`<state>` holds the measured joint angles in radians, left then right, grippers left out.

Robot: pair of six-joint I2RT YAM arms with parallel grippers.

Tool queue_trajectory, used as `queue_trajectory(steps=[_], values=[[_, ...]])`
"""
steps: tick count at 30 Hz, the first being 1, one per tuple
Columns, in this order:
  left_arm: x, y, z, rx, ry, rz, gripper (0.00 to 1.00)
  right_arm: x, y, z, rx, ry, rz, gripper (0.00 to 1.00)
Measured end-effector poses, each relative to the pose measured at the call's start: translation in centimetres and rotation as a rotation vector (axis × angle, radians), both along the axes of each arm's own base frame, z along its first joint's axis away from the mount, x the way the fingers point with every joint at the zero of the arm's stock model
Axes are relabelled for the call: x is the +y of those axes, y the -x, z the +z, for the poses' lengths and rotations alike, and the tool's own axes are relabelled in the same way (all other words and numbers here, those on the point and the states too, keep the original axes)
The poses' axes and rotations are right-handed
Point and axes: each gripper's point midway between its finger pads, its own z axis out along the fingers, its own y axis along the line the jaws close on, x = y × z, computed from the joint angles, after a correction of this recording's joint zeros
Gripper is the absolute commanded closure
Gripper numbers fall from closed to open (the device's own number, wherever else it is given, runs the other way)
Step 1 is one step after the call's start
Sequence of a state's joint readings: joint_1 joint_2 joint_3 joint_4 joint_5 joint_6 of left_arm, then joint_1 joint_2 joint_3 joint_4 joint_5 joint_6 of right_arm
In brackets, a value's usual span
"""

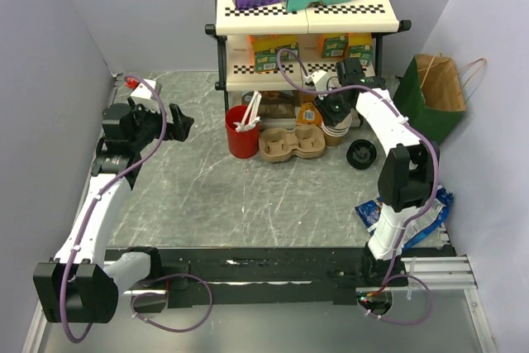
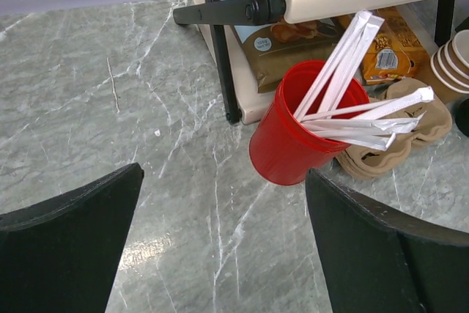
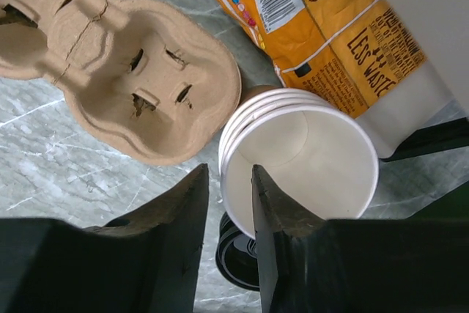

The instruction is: Pack the takeout coffee

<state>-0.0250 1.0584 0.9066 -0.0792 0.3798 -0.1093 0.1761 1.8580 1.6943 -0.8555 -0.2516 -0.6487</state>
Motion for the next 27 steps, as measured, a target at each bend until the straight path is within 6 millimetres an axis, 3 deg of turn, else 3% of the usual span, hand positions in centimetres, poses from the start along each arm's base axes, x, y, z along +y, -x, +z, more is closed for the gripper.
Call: queue_trajectory(steps=[15, 27], values=[[0.5, -0.2, -0.2, 0.002, 0.009, 0.020, 0.01, 0.0, -0.5, -1.9, 0.043, 0.015, 0.004, 0.71], [0.6, -0.1, -1.0, 0.016, 0.014, 0.023, 0.01, 0.1, -1.5, 0.1, -0.001, 0.010, 0.003, 0.71]])
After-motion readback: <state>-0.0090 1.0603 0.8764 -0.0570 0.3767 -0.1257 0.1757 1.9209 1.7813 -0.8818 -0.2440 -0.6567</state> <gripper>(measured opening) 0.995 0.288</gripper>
